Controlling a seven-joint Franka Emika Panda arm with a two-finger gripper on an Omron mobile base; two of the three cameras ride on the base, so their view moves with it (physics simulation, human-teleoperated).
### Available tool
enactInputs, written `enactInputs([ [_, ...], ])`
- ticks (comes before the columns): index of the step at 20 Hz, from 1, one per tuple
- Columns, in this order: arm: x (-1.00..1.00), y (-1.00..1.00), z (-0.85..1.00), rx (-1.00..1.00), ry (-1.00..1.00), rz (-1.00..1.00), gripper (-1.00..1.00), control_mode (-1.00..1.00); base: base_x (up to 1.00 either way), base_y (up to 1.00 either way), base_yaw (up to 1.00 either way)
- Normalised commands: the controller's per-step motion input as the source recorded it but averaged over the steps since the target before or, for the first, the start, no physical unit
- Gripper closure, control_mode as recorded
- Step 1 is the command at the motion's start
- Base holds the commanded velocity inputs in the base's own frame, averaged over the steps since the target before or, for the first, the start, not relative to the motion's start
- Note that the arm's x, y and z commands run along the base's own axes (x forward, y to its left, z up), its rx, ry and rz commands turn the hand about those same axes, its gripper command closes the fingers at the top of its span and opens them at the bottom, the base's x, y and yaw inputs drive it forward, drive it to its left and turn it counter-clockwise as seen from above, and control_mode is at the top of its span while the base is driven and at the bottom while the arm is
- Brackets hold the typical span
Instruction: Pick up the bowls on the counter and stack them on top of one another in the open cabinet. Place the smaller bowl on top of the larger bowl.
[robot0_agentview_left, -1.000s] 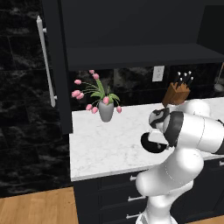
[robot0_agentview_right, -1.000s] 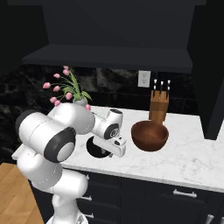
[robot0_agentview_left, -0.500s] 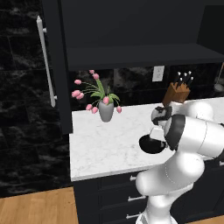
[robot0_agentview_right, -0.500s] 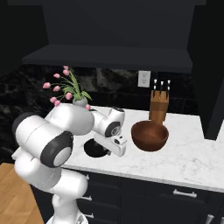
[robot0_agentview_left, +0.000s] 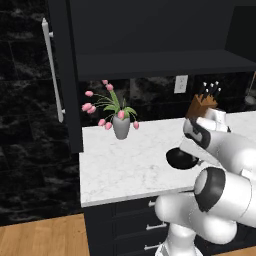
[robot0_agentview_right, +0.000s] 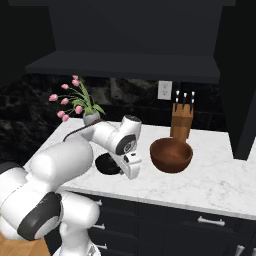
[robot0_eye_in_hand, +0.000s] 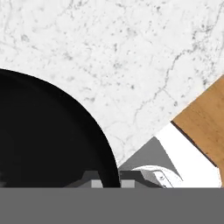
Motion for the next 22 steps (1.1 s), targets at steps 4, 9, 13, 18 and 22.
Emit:
enactInputs([
  [4, -0.29, 0.0, 0.64, -0.07, 0.0, -0.4, 1.0, -1.0, 0.0, 0.0, 0.0],
  [9, -0.17, 0.0, 0.51, -0.13, -0.01, -0.48, 1.0, -1.0, 0.0, 0.0, 0.0],
  [13, 0.0, -0.06, 0.39, -0.03, -0.03, -0.45, 1.0, -1.0, 0.0, 0.0, 0.0],
  [18, -0.17, -0.41, 0.48, 0.02, -0.07, -0.22, 1.0, -1.0, 0.0, 0.0, 0.0],
  [22, -0.12, -0.49, 0.34, 0.03, -0.13, -0.13, 1.0, -1.0, 0.0, 0.0, 0.0],
])
